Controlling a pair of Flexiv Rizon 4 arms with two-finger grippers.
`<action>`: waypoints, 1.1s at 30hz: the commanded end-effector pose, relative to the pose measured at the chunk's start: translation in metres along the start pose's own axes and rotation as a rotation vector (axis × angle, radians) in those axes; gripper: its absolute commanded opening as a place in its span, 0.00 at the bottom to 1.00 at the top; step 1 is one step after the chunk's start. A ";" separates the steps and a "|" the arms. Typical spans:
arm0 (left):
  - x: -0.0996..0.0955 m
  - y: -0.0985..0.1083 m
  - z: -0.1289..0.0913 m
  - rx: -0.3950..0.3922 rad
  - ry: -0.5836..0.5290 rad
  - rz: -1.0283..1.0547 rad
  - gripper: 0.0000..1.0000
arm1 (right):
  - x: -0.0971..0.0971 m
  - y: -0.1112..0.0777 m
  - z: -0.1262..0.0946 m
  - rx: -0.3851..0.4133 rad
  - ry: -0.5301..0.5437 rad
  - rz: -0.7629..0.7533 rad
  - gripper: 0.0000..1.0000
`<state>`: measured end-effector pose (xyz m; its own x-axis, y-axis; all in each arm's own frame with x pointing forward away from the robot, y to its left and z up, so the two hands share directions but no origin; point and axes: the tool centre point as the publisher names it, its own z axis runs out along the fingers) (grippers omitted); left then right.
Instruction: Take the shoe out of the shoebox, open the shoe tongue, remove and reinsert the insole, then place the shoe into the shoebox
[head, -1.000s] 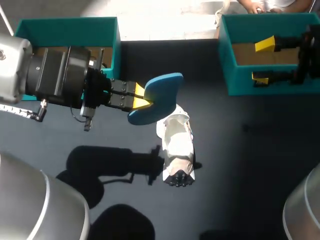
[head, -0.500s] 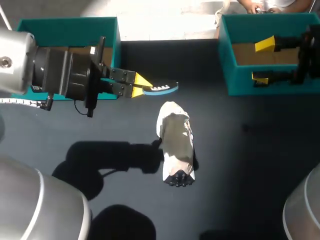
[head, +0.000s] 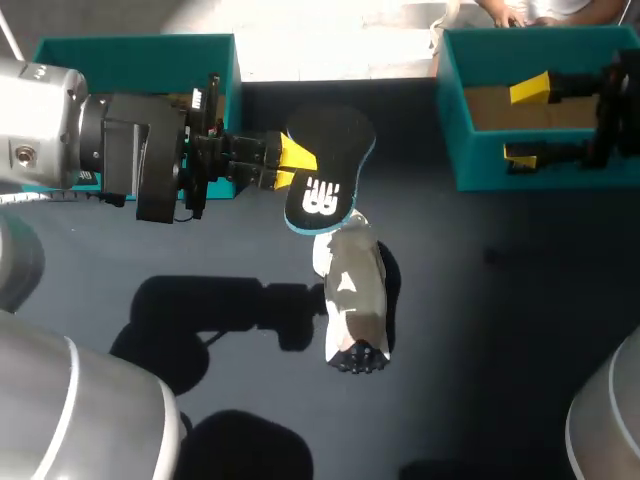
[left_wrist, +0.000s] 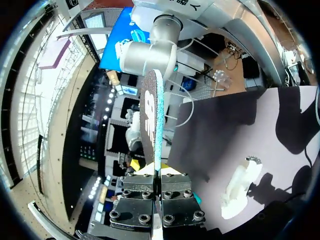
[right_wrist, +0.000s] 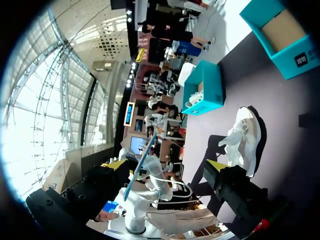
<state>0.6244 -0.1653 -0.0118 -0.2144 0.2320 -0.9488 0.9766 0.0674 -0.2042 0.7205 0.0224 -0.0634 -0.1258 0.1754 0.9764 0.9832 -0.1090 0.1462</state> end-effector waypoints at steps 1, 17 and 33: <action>0.009 -0.001 0.000 0.000 -0.029 0.014 0.00 | 0.000 0.002 0.002 0.001 0.000 0.000 1.00; 0.037 0.023 0.021 -0.012 -0.070 0.325 0.00 | 0.000 0.002 0.002 0.001 0.000 0.000 1.00; 0.038 0.035 0.063 -0.007 -0.095 0.365 0.00 | 0.003 -0.006 0.052 0.037 -0.004 -0.007 1.00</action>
<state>0.6412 -0.1978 -0.0690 0.1491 0.1560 -0.9764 0.9882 0.0106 0.1526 0.7172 0.0683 -0.0746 -0.1348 0.1677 0.9766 0.9860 -0.0747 0.1489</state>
